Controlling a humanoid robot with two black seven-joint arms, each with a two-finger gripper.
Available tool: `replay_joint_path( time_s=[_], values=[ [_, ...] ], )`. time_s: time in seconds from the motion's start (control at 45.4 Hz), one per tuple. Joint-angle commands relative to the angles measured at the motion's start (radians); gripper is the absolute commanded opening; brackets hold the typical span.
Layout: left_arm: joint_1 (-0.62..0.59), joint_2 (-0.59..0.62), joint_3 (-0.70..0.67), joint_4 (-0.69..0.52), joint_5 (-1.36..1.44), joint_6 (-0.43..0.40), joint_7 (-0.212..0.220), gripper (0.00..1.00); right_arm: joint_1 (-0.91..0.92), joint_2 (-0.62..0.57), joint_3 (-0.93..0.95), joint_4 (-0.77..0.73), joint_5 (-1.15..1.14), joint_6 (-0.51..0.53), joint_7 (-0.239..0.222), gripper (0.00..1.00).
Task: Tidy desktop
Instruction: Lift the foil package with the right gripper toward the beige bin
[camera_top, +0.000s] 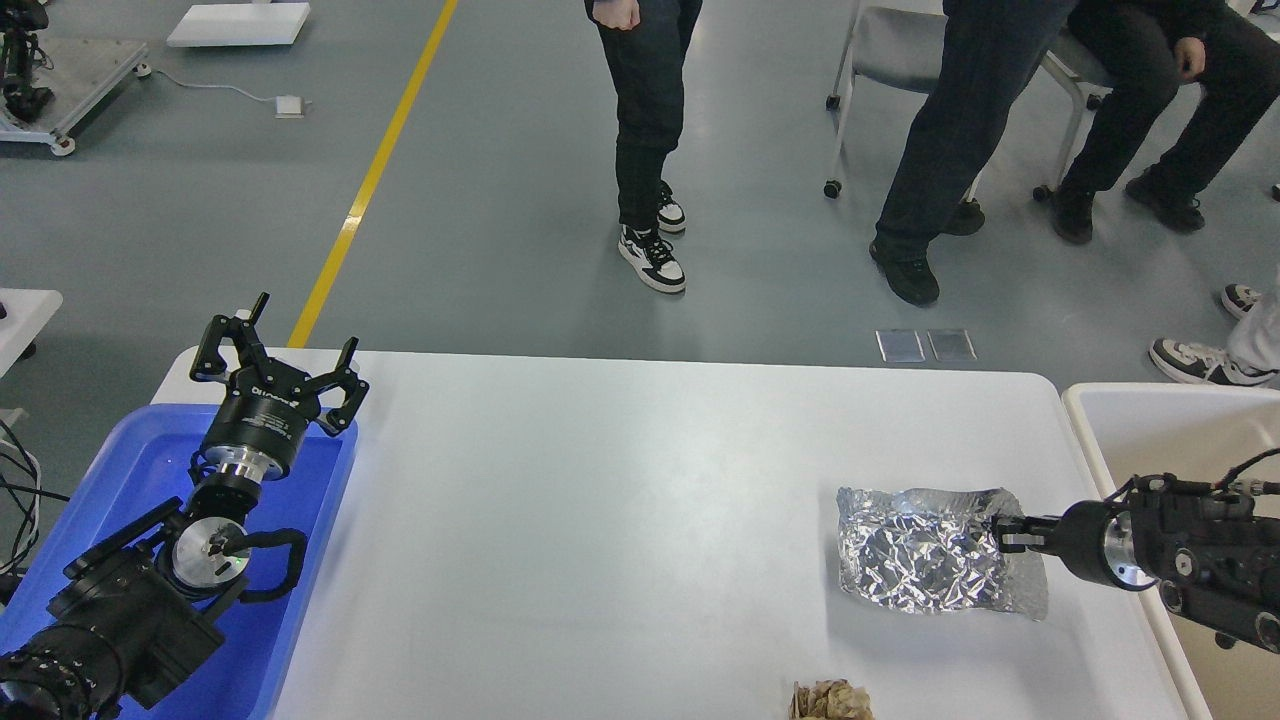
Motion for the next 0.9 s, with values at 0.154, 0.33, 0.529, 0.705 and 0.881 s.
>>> replay_joint_path(
  time_s=[0.154, 0.33, 0.529, 0.705, 0.881],
  values=[
    [0.0, 0.0, 0.001, 0.0, 0.0, 0.0, 0.0, 1.0, 0.183, -0.176, 0.0, 0.176, 0.002, 0.094, 0.016, 0.0],
    [0.0, 0.0, 0.0, 0.0, 0.0, 0.0, 0.0, 1.0, 0.319, -0.289, 0.0, 0.28, 0.002, 0.193, 0.013, 0.0],
    [0.0, 0.0, 0.0, 0.0, 0.0, 0.0, 0.0, 1.0, 0.467, -0.42, 0.0, 0.403, 0.0, 0.327, 0.004, 0.0],
    [0.0, 0.0, 0.0, 0.0, 0.0, 0.0, 0.0, 1.0, 0.548, -0.507, 0.002, 0.489, -0.002, 0.39, -0.012, 0.0],
    [0.0, 0.0, 0.0, 0.0, 0.0, -0.002, 0.0, 1.0, 0.544, -0.516, 0.0, 0.458, -0.008, 0.39, -0.012, 0.0]
  ],
)
